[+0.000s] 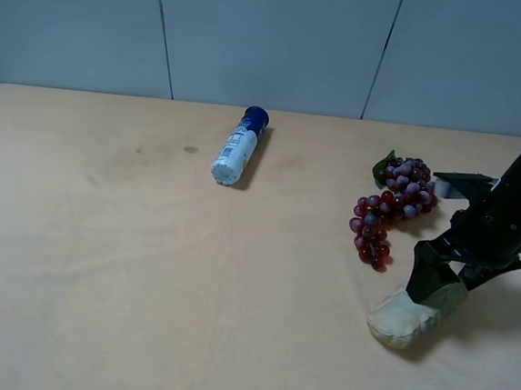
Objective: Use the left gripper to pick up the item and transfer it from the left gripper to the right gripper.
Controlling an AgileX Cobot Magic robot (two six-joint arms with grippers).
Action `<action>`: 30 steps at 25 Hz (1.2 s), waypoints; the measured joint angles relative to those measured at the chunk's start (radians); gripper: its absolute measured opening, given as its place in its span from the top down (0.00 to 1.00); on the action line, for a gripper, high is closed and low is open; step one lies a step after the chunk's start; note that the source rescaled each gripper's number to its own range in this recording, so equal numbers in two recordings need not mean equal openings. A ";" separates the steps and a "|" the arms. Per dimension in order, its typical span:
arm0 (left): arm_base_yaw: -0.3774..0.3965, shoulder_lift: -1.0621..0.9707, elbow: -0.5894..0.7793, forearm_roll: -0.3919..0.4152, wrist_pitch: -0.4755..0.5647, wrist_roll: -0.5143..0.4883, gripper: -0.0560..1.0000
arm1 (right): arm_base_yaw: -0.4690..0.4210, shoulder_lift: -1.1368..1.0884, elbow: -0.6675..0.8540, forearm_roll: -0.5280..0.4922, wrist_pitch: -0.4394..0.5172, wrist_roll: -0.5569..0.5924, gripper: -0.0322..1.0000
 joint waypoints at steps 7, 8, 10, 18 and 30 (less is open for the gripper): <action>0.000 0.000 0.000 0.000 0.000 0.000 0.10 | 0.000 -0.020 -0.018 -0.022 0.022 0.017 0.00; 0.000 0.000 0.000 0.000 0.000 0.000 0.10 | 0.000 -0.033 -0.032 -0.024 0.033 0.028 0.00; 0.000 0.000 0.000 0.000 0.000 0.000 0.10 | 0.000 -0.068 -0.059 -0.035 0.064 0.053 0.00; 0.000 0.000 0.000 0.000 0.000 0.000 0.10 | 0.000 -0.285 -0.134 -0.114 0.170 0.188 0.00; 0.000 0.000 0.000 0.000 0.000 0.000 0.10 | 0.000 -0.817 -0.139 -0.118 0.319 0.335 0.00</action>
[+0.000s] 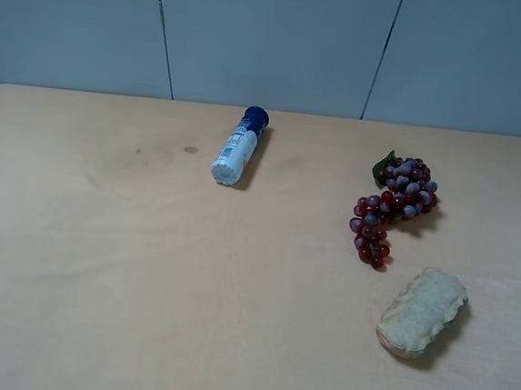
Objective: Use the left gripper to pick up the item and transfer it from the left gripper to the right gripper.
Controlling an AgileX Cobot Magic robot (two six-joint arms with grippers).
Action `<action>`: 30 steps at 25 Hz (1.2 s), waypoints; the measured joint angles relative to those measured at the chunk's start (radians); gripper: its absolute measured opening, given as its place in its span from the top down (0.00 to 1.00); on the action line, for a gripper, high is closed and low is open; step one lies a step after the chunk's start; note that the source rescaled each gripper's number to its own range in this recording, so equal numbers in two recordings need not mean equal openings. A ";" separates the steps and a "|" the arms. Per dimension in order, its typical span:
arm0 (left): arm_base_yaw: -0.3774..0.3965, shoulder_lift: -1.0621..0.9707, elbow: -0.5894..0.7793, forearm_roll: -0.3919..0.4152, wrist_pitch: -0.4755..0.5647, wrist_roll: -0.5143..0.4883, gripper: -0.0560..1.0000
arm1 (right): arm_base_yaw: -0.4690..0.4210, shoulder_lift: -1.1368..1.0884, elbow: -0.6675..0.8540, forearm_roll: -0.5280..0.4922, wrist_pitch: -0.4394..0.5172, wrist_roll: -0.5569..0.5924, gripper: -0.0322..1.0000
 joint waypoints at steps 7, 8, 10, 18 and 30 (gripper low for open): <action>0.000 0.000 0.000 0.000 0.000 0.000 0.10 | 0.000 -0.326 0.000 -0.002 0.044 0.065 0.00; 0.000 0.000 0.000 0.000 0.000 0.000 0.10 | 0.000 -0.371 0.000 -0.003 0.046 0.072 0.00; 0.000 0.000 0.000 0.000 0.000 0.000 0.10 | 0.000 -0.445 0.000 -0.012 0.046 0.085 0.00; 0.000 0.000 0.000 0.000 0.001 0.000 0.10 | 0.000 -0.660 0.067 -0.052 0.047 0.110 0.00; 0.000 0.000 0.000 0.000 0.001 0.000 0.10 | 0.000 -0.869 0.403 -0.071 -0.119 0.128 0.00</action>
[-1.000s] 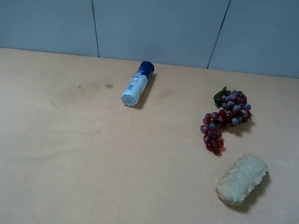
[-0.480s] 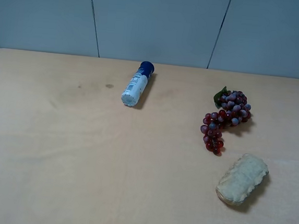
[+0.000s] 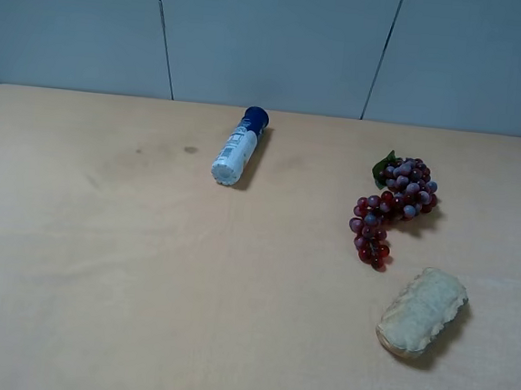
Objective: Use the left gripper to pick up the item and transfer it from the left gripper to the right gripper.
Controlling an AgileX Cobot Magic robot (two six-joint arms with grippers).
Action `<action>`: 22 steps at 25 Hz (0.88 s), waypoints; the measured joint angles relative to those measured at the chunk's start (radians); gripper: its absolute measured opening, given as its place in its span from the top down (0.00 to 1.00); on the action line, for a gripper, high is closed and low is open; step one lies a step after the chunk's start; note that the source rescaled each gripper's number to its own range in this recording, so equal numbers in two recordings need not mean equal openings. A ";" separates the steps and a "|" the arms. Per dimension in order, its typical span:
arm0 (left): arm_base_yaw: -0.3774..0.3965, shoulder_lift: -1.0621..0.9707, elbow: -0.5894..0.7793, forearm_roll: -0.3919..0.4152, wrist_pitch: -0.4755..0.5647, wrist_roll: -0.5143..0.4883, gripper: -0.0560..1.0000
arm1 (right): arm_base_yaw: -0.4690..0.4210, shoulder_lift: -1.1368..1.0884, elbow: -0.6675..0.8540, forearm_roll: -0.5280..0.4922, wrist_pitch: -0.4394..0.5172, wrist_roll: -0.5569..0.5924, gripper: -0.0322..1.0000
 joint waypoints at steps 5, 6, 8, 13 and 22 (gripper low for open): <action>0.000 0.000 0.000 0.000 0.000 0.000 0.10 | 0.000 -0.009 0.052 -0.014 -0.022 0.031 0.00; 0.000 0.000 0.000 0.000 0.000 0.000 0.10 | 0.000 -0.009 0.052 -0.019 -0.022 0.031 0.00; 0.000 0.000 0.000 0.000 0.000 0.000 0.10 | 0.000 -0.009 0.052 -0.025 -0.023 0.031 0.00; 0.000 0.000 0.000 0.000 0.000 0.000 0.10 | 0.000 -0.009 0.053 -0.026 -0.023 0.040 0.00; 0.000 0.000 0.000 0.000 0.000 0.000 0.10 | -0.060 -0.010 0.053 -0.026 -0.024 0.041 0.00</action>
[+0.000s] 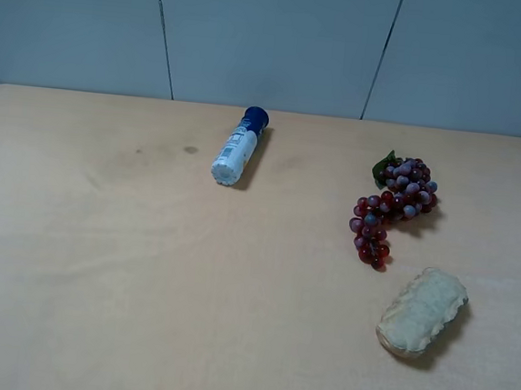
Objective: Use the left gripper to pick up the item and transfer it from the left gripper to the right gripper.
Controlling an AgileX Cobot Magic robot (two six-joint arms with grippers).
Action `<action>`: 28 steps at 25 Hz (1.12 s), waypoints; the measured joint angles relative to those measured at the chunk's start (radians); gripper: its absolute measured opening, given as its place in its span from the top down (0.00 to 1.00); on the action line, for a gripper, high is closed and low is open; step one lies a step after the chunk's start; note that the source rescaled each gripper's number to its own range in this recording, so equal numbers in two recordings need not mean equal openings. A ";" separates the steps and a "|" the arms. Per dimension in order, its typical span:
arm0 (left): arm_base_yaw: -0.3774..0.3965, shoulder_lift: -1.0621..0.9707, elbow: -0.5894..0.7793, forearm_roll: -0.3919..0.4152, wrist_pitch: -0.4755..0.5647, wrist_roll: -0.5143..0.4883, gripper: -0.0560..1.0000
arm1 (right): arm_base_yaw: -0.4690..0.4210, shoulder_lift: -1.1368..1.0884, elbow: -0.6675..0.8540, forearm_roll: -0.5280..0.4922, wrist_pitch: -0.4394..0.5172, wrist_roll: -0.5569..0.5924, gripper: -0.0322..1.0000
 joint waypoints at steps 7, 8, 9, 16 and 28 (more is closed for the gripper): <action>0.000 0.000 0.000 0.000 0.000 0.000 0.10 | -0.091 -0.015 0.000 0.000 -0.002 0.001 0.00; 0.000 0.000 0.000 0.000 0.000 0.000 0.10 | -0.091 -0.015 0.000 0.000 -0.002 0.001 0.00; 0.000 0.000 0.000 0.000 0.000 0.000 0.10 | -0.091 -0.015 0.000 0.000 -0.002 0.001 0.00; 0.000 0.000 0.000 0.000 0.000 0.000 0.10 | -0.091 -0.016 0.000 0.001 -0.002 0.001 0.00; 0.000 0.000 0.000 0.000 -0.001 0.000 0.10 | -0.091 -0.017 0.000 0.001 -0.002 0.001 0.00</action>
